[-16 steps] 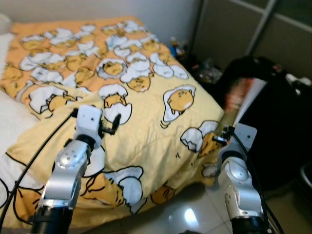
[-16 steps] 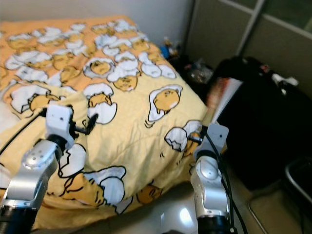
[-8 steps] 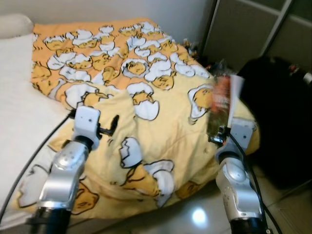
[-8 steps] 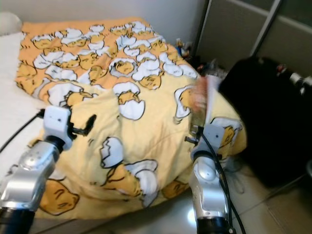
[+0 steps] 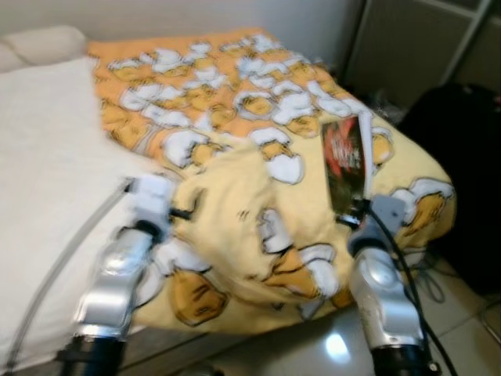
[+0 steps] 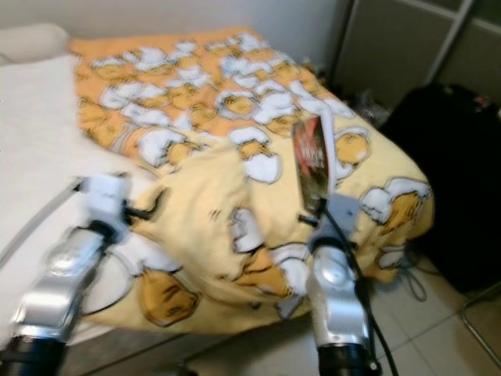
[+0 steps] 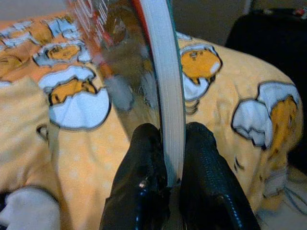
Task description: Clean up the room
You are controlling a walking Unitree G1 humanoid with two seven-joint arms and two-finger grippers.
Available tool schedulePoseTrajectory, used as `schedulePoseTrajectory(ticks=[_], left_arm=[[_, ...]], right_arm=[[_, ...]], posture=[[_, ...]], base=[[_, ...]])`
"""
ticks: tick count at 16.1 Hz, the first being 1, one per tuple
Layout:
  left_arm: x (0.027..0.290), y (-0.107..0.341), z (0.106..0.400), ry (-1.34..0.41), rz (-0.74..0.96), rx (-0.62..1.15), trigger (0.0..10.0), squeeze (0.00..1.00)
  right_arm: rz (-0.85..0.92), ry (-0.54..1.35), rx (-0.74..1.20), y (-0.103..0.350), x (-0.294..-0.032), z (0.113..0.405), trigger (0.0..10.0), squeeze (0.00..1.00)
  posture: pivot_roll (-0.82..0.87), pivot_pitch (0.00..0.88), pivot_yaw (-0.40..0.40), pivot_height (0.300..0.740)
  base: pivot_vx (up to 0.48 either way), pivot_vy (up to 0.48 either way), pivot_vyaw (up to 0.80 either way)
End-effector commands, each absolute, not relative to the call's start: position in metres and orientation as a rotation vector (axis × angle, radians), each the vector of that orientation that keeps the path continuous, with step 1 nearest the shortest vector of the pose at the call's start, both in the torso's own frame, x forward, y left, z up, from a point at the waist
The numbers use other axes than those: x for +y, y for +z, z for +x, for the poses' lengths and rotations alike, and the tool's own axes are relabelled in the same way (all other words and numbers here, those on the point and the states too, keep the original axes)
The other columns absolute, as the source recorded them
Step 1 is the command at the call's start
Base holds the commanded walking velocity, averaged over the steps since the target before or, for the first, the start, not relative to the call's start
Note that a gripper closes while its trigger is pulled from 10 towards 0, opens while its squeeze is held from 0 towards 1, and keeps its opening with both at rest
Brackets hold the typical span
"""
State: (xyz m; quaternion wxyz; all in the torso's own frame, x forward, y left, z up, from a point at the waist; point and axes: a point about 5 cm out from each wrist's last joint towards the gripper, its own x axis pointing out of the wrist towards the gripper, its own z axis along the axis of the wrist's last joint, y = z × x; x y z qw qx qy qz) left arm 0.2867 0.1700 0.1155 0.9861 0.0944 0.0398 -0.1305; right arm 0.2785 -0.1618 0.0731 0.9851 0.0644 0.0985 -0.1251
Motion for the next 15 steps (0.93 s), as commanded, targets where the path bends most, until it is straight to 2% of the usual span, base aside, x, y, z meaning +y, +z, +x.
schedulePoseTrajectory(ticks=[1,5,7,11,15], left_arm=[[0.179,0.120,0.288,-0.239,0.215,0.067,10.0,0.00],[0.180,0.122,0.289,-0.239,0.217,0.064,10.0,0.00],[0.180,0.122,0.290,-0.242,0.220,0.062,10.0,0.00],[0.180,0.123,0.292,-0.250,0.226,0.062,10.0,0.00],[0.180,0.123,0.293,-0.256,0.229,0.061,10.0,0.00]], right_arm=[[0.135,-0.247,0.146,0.085,-0.161,0.283,10.0,0.00],[0.152,-0.184,0.110,0.092,-0.153,0.287,10.0,0.00],[0.107,-0.120,0.101,0.095,-0.146,0.289,10.0,0.00],[0.091,-0.089,0.102,0.095,-0.141,0.288,10.0,0.00],[0.094,-0.102,0.123,0.092,-0.144,0.289,10.0,0.00]], posture=[[0.10,0.000,-0.031,0.740],[0.10,0.000,-0.030,0.740],[0.11,0.000,-0.026,0.740],[0.10,0.000,-0.018,0.740],[0.10,0.000,-0.014,0.740]], base=[[0.000,0.465,0.00],[0.000,0.460,0.00],[0.000,0.459,0.00],[0.000,0.464,0.80],[0.000,0.461,0.00]])
